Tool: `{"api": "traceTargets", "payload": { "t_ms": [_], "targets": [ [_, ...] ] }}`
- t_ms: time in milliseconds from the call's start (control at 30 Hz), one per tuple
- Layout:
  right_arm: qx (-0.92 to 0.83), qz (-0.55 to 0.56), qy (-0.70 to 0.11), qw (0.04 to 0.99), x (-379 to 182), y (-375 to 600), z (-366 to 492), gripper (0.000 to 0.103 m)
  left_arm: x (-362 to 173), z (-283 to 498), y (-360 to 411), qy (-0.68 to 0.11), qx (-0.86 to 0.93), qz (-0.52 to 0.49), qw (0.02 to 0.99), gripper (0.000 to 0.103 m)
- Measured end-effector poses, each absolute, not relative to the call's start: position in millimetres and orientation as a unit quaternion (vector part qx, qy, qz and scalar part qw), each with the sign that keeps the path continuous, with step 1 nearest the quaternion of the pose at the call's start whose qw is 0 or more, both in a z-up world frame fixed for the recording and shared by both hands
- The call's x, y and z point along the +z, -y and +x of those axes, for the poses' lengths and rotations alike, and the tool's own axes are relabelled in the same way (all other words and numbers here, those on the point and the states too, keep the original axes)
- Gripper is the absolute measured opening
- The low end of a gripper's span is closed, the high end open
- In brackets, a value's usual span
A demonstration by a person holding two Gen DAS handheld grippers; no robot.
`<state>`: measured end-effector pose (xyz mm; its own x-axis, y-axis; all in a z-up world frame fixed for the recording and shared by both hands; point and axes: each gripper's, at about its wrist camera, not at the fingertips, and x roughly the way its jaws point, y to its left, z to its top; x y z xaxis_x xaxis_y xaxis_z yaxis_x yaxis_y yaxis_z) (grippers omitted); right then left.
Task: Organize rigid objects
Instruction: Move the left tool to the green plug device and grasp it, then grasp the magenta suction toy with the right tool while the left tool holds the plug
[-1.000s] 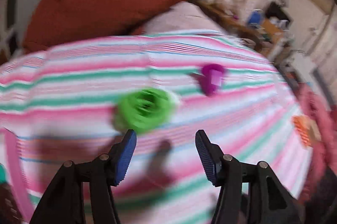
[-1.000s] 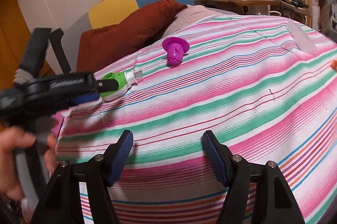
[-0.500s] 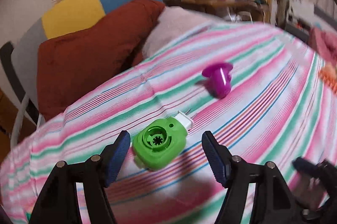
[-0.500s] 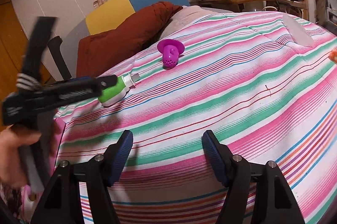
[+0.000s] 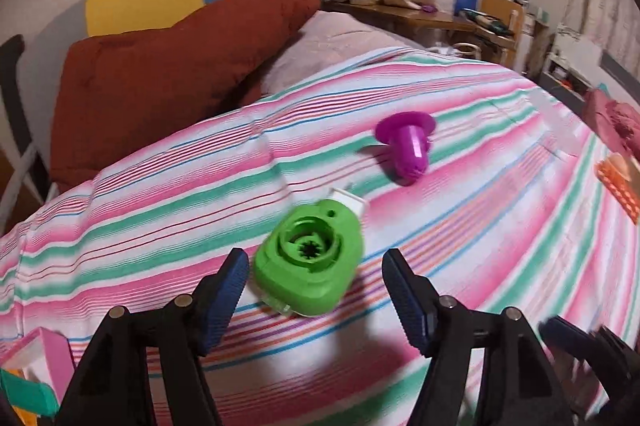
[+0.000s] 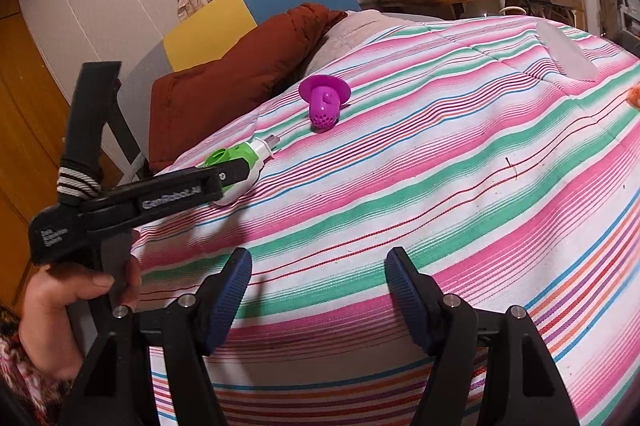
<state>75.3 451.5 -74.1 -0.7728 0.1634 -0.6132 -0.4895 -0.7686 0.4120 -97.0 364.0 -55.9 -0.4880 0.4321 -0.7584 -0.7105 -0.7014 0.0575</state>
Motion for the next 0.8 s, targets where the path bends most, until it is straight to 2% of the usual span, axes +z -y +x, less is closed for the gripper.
{"api": "traceTargets", "payload": {
  "t_ms": [100,167,333,633,800],
  "targets": [
    [0.896,-0.282,-0.291,0.180,-74.4,-452.5,75.5,0.071,-63.1,-101.1,-371.8,-0.202,0.842,-0.378,0.329,0.070],
    [0.896,-0.280,-0.292,0.180,-74.7,-452.3,76.1,0.071,-66.5,-101.7,-372.8,-0.203,0.838,-0.379,0.336,0.064],
    [0.896,-0.279,-0.295,0.179,-75.8,-453.4,75.2,0.071,-74.8,-98.9,-363.1,-0.178,0.831,-0.404,0.337,0.055],
    [0.893,-0.296,-0.286,0.180,-69.5,-451.9,69.6,0.071,-74.3,-81.5,-329.0,-0.143,0.857,-0.403,0.288,0.054],
    [0.906,-0.284,-0.255,0.183,-43.7,-463.0,48.2,0.071,-75.6,-76.0,-317.5,-0.140,0.865,-0.400,0.269,0.054]
  ]
}}
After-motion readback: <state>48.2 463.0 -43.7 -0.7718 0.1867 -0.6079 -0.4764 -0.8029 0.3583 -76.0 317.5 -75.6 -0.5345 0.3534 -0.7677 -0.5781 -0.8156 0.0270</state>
